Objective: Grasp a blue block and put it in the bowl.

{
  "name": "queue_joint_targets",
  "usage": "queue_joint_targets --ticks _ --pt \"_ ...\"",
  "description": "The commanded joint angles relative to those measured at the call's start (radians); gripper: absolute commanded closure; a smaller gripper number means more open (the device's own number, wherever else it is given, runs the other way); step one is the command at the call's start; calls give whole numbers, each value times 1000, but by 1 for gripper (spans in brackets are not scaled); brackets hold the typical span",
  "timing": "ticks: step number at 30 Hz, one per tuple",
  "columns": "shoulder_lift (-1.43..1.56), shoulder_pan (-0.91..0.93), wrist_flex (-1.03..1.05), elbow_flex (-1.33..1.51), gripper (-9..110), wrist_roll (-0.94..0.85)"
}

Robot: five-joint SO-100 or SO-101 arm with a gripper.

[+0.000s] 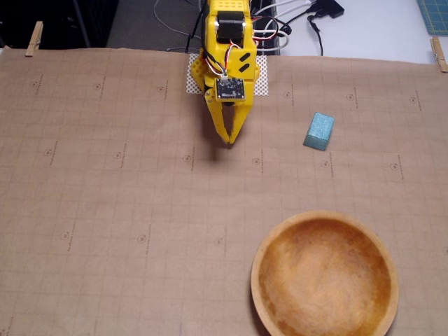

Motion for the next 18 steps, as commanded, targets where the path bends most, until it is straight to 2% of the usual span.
queue_joint_targets --ticks 1,18 --pt "5 -3 2 -18 105 6" --pt "5 -5 0 -18 105 9"
